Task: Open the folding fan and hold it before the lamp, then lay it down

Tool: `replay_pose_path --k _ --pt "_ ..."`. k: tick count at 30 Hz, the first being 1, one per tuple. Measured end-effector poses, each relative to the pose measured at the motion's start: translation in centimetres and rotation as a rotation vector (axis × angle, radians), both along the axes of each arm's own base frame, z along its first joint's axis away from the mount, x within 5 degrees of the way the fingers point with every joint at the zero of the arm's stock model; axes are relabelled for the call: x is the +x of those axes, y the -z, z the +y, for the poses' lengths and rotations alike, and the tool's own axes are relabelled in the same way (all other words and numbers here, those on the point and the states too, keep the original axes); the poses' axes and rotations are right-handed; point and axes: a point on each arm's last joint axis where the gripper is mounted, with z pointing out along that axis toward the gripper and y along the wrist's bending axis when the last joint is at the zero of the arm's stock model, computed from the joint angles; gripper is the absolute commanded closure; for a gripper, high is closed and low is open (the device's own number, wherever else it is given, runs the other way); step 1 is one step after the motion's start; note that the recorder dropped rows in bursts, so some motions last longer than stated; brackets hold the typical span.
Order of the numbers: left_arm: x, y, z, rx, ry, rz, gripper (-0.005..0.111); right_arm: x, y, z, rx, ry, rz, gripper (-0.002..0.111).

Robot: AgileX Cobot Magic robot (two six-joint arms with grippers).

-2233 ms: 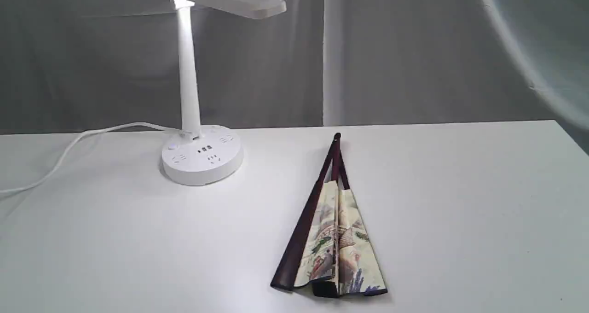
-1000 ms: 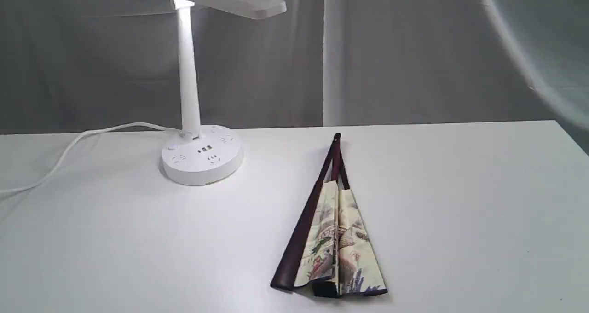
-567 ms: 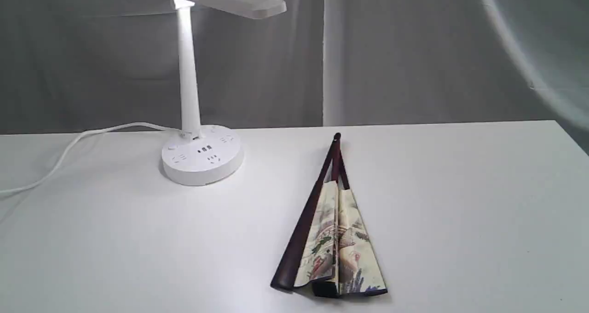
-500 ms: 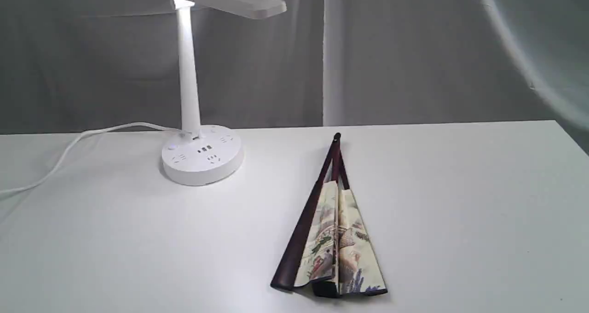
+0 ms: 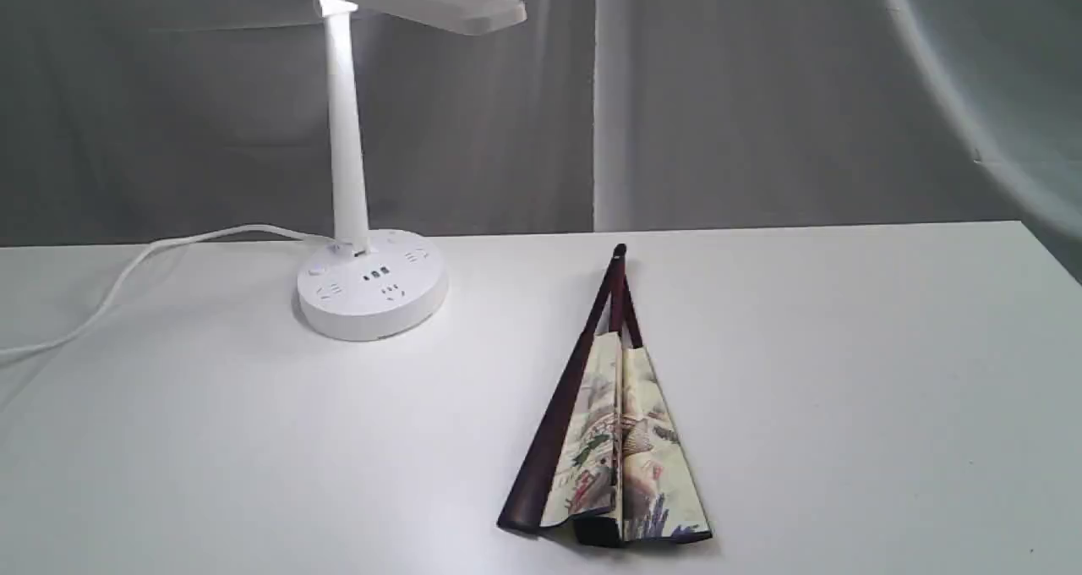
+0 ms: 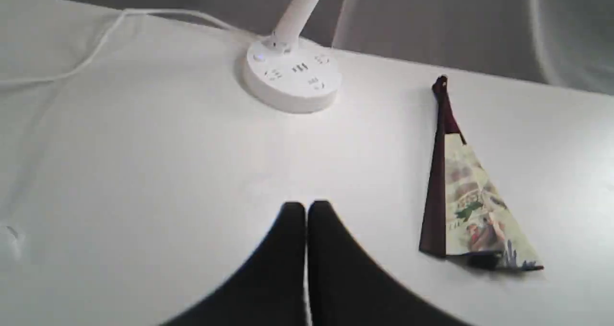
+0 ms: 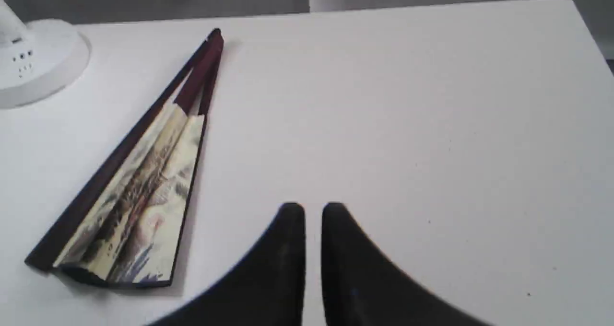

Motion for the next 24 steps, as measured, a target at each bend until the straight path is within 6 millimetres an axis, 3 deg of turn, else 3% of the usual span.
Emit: replay_pose_path --k 5,14,24 --pt "2.5 1.2 0.0 0.029 0.022 0.111 0.107 0.8 1.0 0.1 -0.011 -0.012 0.072 0.081" --pt "6.2 3.7 -0.1 0.068 0.067 0.289 0.107 0.8 1.4 0.1 -0.024 -0.030 0.102 0.082" --pt "7.8 4.4 -0.9 0.036 0.117 0.294 0.107 0.7 1.5 0.2 -0.027 -0.037 0.114 0.082"
